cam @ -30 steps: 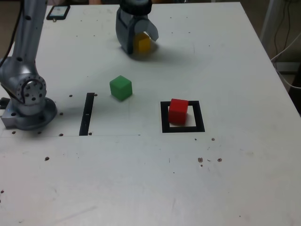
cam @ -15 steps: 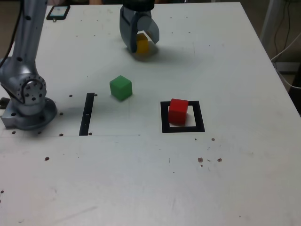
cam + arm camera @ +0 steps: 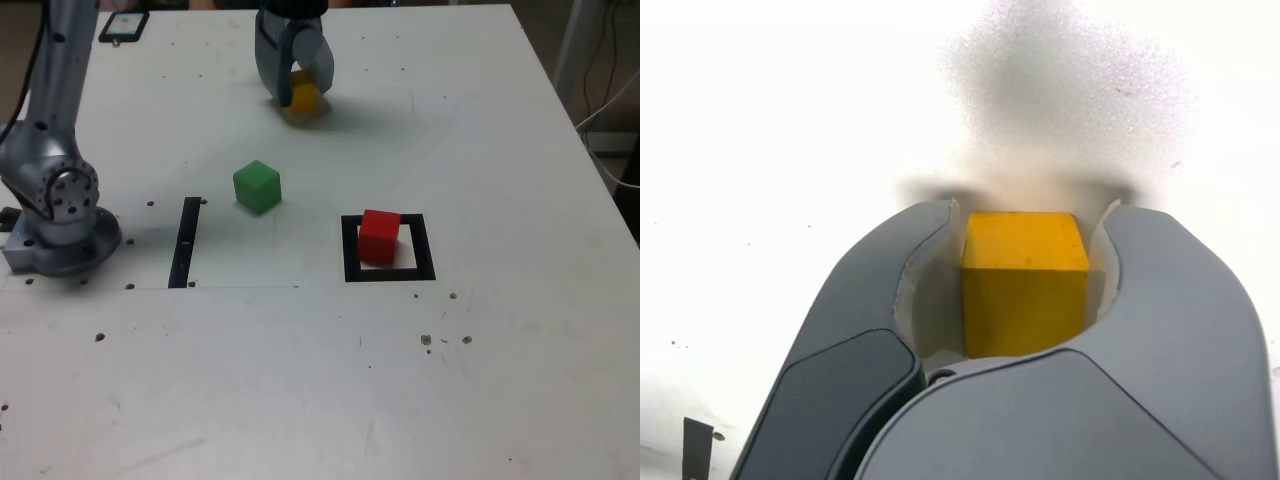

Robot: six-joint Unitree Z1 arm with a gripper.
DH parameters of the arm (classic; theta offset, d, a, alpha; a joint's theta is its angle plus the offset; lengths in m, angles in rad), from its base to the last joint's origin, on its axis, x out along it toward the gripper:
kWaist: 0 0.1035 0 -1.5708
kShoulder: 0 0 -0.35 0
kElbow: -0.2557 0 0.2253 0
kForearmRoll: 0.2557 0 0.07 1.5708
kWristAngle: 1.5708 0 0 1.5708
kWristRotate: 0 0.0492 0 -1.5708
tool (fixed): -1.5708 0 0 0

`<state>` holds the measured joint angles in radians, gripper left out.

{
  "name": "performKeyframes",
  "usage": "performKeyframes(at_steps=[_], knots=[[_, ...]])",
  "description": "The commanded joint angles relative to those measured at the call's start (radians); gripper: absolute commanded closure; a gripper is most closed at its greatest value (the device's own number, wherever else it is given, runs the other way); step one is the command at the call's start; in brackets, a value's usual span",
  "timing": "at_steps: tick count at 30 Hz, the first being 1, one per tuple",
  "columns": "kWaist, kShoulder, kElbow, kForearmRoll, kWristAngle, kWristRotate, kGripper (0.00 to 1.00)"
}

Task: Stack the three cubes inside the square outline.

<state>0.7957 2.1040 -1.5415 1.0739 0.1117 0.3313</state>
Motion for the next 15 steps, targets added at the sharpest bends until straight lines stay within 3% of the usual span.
performKeyframes(at_steps=[1, 8, 15], knots=[[0.0, 0.002, 0.005, 0.002, -0.008, 0.006, 0.84], [-0.024, -0.014, -0.02, 0.048, -0.023, 0.011, 0.84], [-0.173, -0.112, -0.074, 0.114, -0.042, 0.03, 0.85]])
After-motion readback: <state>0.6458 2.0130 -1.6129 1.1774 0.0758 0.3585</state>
